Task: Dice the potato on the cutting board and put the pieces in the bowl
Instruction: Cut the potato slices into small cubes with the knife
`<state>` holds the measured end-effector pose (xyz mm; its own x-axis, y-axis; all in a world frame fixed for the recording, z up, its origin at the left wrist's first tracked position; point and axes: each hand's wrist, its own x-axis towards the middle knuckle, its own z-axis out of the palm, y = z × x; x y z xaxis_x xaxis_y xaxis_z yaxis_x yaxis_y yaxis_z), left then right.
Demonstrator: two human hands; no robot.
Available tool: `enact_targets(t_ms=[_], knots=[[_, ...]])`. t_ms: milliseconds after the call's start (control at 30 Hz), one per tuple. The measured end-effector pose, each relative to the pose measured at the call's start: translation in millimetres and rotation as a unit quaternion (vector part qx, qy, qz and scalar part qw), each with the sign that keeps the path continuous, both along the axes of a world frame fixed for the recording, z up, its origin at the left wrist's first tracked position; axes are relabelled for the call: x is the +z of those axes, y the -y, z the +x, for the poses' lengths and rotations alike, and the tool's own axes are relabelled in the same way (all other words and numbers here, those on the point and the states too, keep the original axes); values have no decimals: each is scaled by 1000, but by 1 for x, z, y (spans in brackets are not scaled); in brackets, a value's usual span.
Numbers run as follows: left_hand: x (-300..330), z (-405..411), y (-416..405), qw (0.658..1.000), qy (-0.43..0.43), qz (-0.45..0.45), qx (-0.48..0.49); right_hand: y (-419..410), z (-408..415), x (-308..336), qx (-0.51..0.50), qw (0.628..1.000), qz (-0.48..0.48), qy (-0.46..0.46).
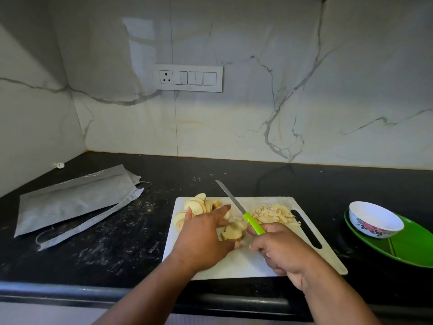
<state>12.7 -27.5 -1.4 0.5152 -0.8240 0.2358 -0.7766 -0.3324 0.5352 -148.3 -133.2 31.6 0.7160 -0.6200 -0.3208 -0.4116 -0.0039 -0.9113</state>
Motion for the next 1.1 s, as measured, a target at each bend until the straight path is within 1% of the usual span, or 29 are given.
enact_targets(t_ms=[100, 200, 267, 333, 400, 567, 600, 667, 733, 767, 800, 833, 900, 1000, 1100], knots=[[9, 16, 0, 999, 11, 25, -44, 6, 8, 4, -3, 1000, -6, -2], [15, 30, 3, 994, -27, 61, -87, 11, 15, 4, 7, 1000, -13, -13], [14, 36, 8, 991, -60, 64, -101, 12, 16, 3, 11, 999, -18, -27], [10, 41, 12, 991, -75, 60, -96, 12, 17, 2, 15, 999, -21, -36], [8, 45, 15, 992, -73, 60, -86, 12, 17, 3, 16, 999, -21, -38], [6, 39, 8, 996, -36, 42, -68, 8, 14, 6, 1, 1000, -15, -21], [5, 35, 6, 997, -29, 34, -63, 6, 12, 7, -1, 999, -31, -14], [3, 28, 4, 998, 9, 12, -62, -2, 3, 10, -7, 995, -104, 0], [0, 24, 4, 993, 93, 32, -62, -11, -11, 13, -21, 987, -159, 24], [-1, 22, 5, 989, 122, 48, -64, -17, -21, 15, -28, 982, -188, 21], [-3, 22, 5, 988, 127, 57, -66, -22, -29, 15, -33, 971, -238, 0], [-5, 21, 5, 989, 122, 55, -67, -27, -37, 15, -33, 952, -303, -36], [-10, 20, 6, 992, 105, 39, -58, -37, -43, 14, -25, 913, -397, -91], [-14, 17, 7, 992, 114, 38, -39, -50, -40, 10, -8, 882, -458, -107], [-12, 14, 8, 991, 126, 36, -34, -55, -29, 8, -1, 869, -480, -119]])
